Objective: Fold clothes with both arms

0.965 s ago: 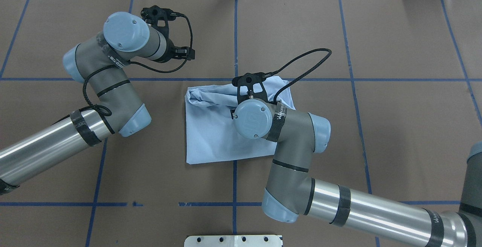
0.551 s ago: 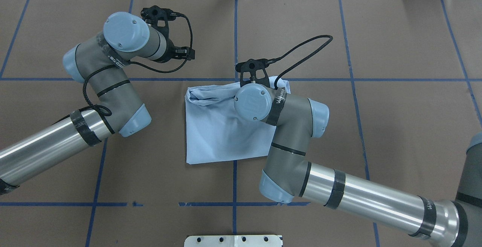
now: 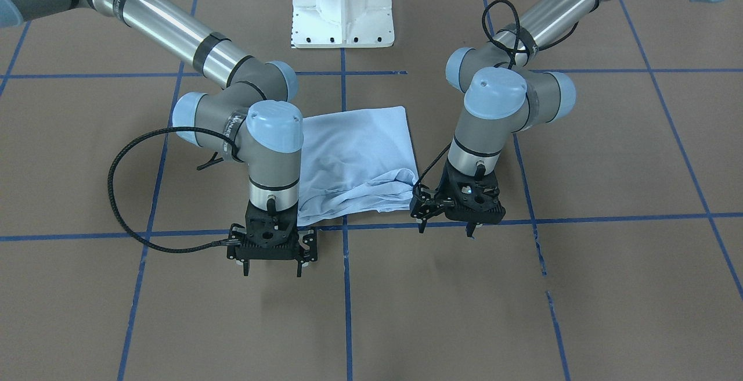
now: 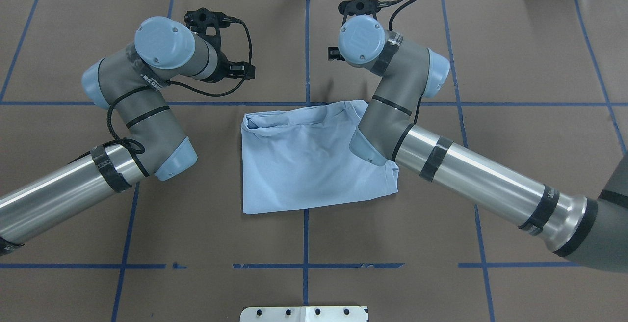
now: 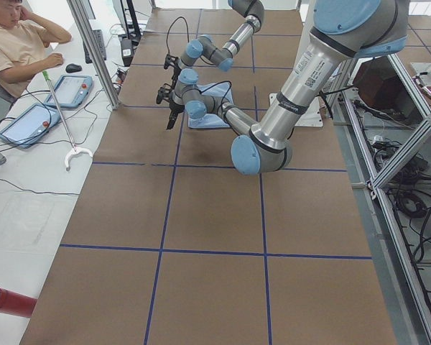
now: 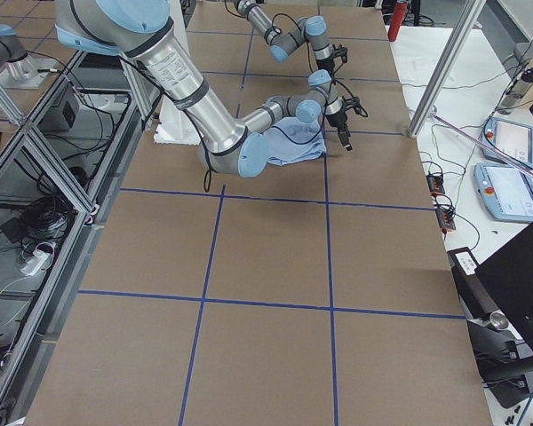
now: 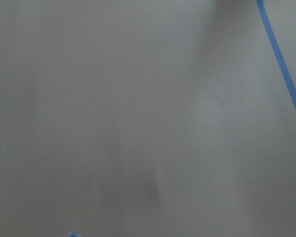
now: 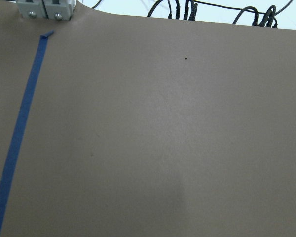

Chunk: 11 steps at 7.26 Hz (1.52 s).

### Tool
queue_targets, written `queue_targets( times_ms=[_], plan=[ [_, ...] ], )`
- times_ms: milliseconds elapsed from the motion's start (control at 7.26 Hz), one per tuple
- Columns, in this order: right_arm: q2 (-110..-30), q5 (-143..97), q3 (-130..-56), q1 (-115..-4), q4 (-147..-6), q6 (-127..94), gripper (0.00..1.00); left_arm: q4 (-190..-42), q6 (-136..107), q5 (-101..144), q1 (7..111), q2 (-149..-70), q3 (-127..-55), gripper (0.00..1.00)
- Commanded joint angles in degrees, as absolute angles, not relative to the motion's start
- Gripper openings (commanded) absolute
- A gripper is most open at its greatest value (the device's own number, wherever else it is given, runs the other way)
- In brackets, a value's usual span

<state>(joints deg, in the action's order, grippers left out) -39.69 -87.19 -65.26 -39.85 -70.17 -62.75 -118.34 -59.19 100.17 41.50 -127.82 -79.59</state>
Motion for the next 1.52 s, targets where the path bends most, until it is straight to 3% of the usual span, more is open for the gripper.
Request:
queue_targets(
  times_ms=[0,138,551,1102,1378],
  plan=[
    [-39.2,-91.1,-65.6,-41.7,-69.7,-63.0,1.00,-118.0,-59.2,99.7,37.7,-122.4,-87.5,1.00],
    [-39.5,-91.1,-65.9,-41.7,-69.7,-63.1,1.00,-117.8,-59.5,98.8,34.4,-120.2,-91.5,1.00],
    [-39.5,-91.1,-65.9,-41.7,-69.6,-63.0,1.00,-117.5,-64.9,97.4,29.5,-120.1,-92.4,1.00],
    [-39.5,-91.1,-66.3,-41.7,-69.6,-62.8,1.00,-113.0,-64.9,95.1,29.1,-120.8,-89.5,1.00],
    [-39.7,-91.1,-66.3,-41.7,-69.6,-62.7,1.00,-112.9,-64.3,94.0,33.2,-124.0,-84.0,1.00]
  ],
)
